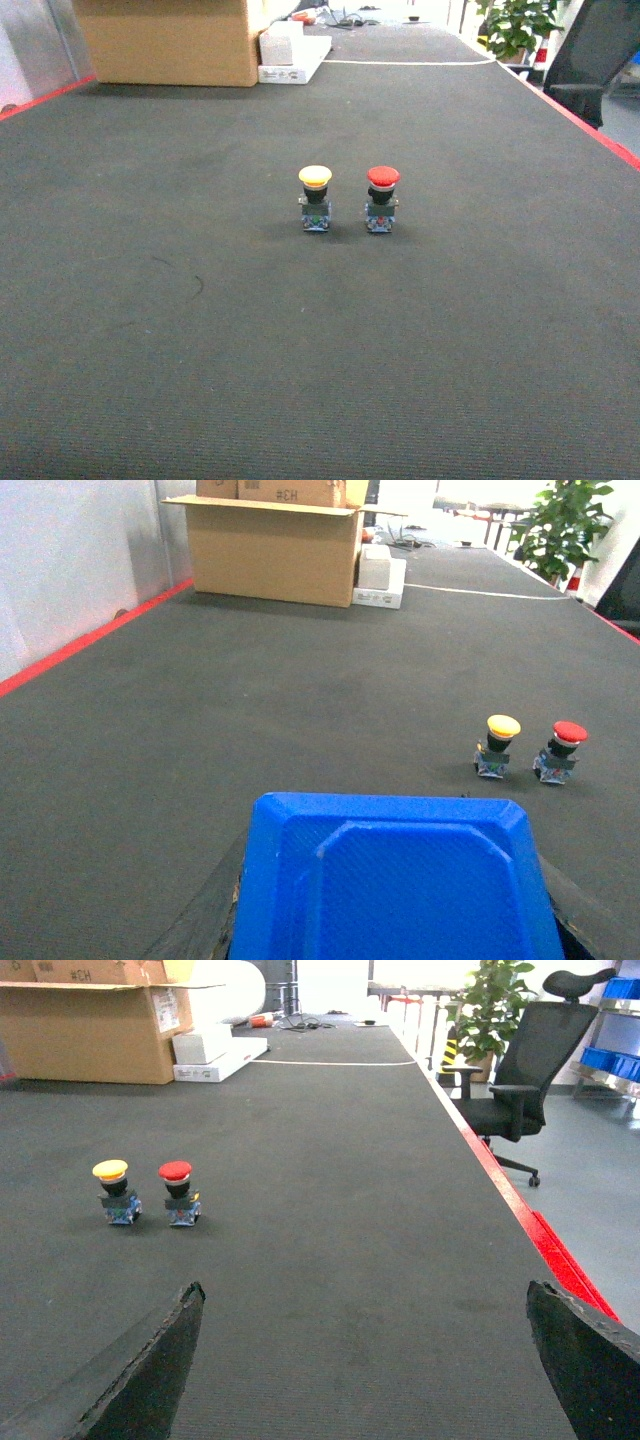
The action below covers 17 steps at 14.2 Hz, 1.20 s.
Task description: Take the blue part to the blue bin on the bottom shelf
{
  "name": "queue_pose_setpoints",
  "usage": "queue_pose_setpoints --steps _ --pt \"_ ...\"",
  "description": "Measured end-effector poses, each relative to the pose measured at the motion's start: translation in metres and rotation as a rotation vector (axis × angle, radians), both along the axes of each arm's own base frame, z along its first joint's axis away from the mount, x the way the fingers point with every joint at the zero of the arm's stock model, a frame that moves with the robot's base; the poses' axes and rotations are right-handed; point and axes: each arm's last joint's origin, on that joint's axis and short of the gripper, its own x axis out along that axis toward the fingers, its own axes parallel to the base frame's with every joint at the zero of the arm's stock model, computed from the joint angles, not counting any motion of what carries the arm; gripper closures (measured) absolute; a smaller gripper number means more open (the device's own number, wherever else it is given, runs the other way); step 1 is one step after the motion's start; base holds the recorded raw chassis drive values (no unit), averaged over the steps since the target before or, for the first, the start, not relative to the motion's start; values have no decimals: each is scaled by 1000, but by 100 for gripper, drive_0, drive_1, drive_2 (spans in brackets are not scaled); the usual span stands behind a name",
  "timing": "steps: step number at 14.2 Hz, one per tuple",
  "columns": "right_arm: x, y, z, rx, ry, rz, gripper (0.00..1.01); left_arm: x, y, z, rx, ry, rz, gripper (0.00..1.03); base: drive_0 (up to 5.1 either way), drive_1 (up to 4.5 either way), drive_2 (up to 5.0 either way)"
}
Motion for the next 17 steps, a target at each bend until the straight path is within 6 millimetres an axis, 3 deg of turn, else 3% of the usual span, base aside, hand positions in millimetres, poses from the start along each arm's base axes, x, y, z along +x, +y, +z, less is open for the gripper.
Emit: queue_pose_setpoints --steps 2,5,8,17 --pt "0 0 0 0 0 0 3 0 0 0 -6 -1 1 58 0 0 0" --pt "0 0 0 0 -4 0 3 0 0 0 -5 3 1 58 -4 -415 407" --pt "0 0 0 0 2 0 3 0 0 0 -8 -3 2 58 0 0 0" --pt "0 0 0 0 0 0 3 0 0 0 -8 -3 1 59 -176 -176 -176"
